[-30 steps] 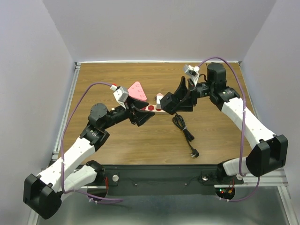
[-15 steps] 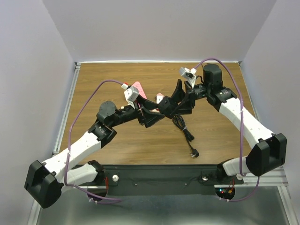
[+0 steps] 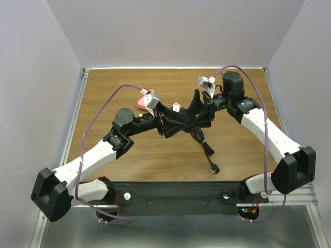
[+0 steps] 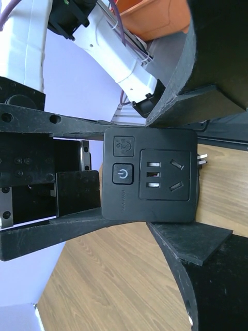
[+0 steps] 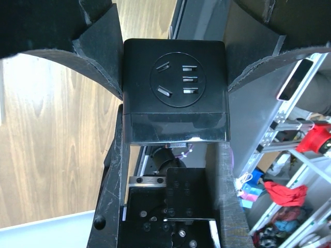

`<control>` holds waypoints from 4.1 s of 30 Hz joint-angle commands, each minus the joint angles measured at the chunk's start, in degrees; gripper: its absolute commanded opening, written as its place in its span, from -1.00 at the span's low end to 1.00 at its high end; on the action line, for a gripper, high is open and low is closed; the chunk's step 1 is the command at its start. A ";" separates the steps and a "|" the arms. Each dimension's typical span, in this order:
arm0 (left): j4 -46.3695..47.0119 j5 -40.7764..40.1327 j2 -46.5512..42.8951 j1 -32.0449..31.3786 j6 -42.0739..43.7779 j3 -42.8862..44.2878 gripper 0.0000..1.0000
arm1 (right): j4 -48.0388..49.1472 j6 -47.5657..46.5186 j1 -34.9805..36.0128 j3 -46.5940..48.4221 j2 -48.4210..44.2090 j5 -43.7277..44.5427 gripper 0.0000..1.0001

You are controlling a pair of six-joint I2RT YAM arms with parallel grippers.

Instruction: Insert the plug

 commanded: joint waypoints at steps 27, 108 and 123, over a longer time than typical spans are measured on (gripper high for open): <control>-1.76 -3.69 -8.29 3.72 2.90 -6.44 -1.00 | 2.08 -2.35 -0.88 0.40 5.24 5.63 0.39; -23.82 -32.95 -4.60 30.27 -1.24 -3.98 -1.00 | -6.01 16.98 19.50 39.33 53.32 69.70 0.43; -24.53 -32.34 -8.47 30.18 -2.99 -10.22 -1.00 | -3.10 16.64 21.18 36.00 45.16 74.52 0.44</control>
